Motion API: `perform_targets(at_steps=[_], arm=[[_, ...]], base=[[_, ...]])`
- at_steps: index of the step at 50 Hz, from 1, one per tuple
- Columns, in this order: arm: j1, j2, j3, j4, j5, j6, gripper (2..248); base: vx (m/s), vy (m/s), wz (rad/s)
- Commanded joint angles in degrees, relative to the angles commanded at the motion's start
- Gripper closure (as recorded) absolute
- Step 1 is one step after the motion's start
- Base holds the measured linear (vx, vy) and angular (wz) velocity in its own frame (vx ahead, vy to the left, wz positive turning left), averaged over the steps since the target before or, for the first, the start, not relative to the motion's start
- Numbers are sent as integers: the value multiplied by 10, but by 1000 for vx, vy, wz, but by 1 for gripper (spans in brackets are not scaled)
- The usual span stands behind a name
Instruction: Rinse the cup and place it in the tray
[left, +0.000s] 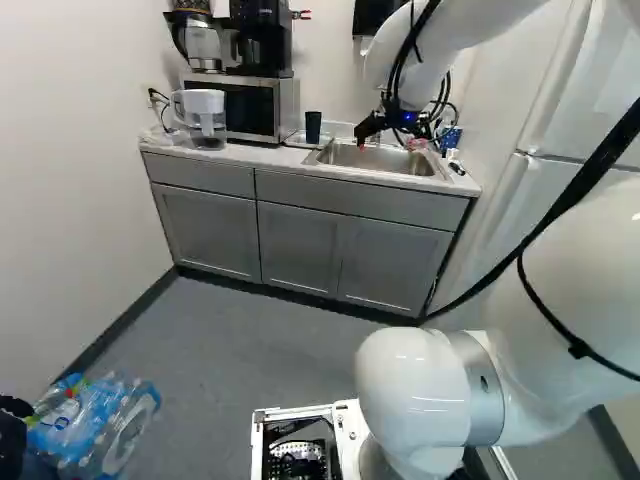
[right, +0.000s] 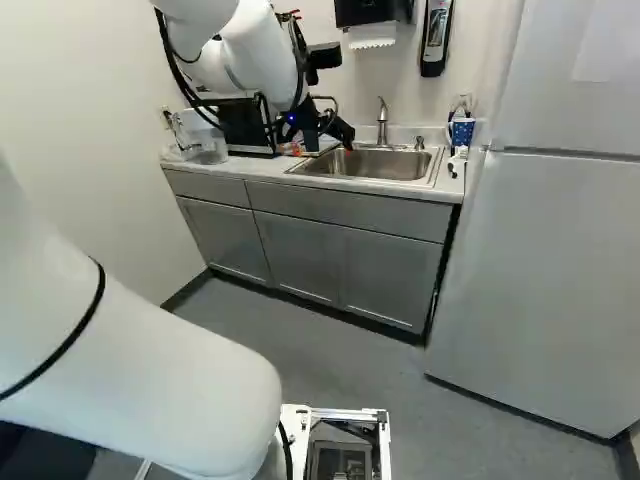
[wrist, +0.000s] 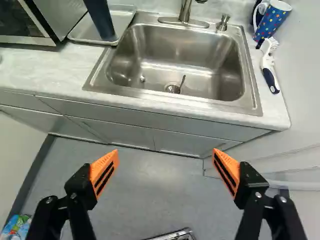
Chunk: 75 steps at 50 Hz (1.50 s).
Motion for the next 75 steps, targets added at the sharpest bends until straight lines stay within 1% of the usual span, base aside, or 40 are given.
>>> perform_targets(at_steps=[19,38,57,75], arm=[[6,3,36,8,53,-8,3],[15,7,88,20,128,-19,3],[26,12,155,35,227,-33,3],[39,17,234,53,343,-50,3]], base=[[0,0,0],[0,0,0],[0,0,0],[0,0,0]])
